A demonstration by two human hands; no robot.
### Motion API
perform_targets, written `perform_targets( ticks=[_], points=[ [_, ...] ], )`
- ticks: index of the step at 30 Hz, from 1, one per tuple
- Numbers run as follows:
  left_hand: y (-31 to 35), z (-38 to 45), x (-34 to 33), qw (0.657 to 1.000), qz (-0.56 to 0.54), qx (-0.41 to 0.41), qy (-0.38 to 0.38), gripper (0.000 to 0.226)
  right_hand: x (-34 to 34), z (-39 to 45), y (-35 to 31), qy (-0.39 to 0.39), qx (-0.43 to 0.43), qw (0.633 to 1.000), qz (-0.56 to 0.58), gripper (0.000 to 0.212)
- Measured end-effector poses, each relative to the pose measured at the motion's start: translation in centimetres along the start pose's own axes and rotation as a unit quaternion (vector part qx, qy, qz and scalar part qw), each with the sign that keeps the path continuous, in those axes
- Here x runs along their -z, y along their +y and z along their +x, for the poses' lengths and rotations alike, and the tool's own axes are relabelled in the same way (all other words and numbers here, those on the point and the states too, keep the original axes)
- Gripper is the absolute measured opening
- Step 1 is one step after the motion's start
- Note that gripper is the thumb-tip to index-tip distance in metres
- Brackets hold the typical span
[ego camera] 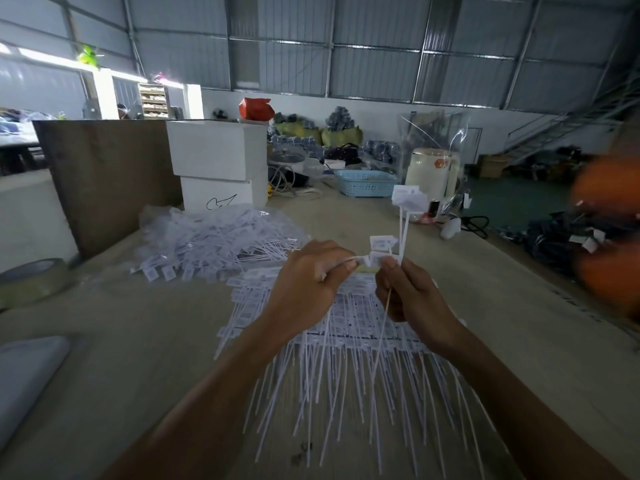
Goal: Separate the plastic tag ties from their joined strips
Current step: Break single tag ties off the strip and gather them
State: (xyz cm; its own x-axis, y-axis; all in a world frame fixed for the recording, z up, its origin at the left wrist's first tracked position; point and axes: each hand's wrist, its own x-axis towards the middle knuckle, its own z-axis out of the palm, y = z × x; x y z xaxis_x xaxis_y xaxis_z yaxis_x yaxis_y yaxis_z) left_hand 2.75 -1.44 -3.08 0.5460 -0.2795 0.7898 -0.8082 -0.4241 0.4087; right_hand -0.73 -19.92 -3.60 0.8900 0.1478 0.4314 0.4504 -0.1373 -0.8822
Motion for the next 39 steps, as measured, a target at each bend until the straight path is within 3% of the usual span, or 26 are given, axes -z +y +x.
perform_targets(
  ticks=[6, 11, 13, 15, 18, 22, 28, 33, 39],
  points=[
    [0.6, -0.1, -0.1, 1.0, 0.018, -0.024, -0.008, 0.019, 0.3, 0.0, 0.2, -0.002, 0.012, 0.999, 0.034, 0.045],
    [1.3, -0.2, 0.2, 0.995, 0.075, -0.063, -0.011, 0.015, -0.4, 0.1, 0.6, -0.004, -0.001, 0.988, 0.152, 0.043],
    [1.3, -0.3, 0.5, 0.991, 0.101, -0.088, 0.002, 0.014, 0.3, 0.5, 0.5, 0.05, -0.024, 0.977, 0.207, 0.04],
    [0.9, -0.3, 1.0, 0.985, 0.133, -0.109, 0.023, 0.012, 2.7, 1.1, 0.0, 0.165, -0.057, 0.949, 0.26, 0.035],
    [0.0, 0.2, 1.8, 0.977, 0.176, -0.105, 0.061, 0.015, 5.9, 1.4, -0.2, 0.252, -0.094, 0.935, 0.229, 0.032],
    [-0.1, 0.2, 1.6, 0.971, 0.196, -0.109, 0.083, 0.018, 3.6, 0.9, 0.7, 0.164, -0.149, 0.957, 0.185, 0.033],
    [0.7, -0.1, 1.1, 0.975, 0.174, -0.111, 0.084, 0.026, -0.5, 0.1, -0.2, 0.014, -0.138, 0.974, 0.177, 0.04],
    [1.1, -0.4, 0.2, 0.975, 0.178, -0.12, 0.053, 0.025, -1.0, 0.1, -0.8, -0.013, -0.14, 0.963, 0.228, 0.051],
    [1.4, -0.4, -0.1, 0.981, 0.172, -0.082, 0.029, 0.038, -0.9, -0.3, -0.5, -0.021, -0.143, 0.96, 0.241, 0.045]
  ],
)
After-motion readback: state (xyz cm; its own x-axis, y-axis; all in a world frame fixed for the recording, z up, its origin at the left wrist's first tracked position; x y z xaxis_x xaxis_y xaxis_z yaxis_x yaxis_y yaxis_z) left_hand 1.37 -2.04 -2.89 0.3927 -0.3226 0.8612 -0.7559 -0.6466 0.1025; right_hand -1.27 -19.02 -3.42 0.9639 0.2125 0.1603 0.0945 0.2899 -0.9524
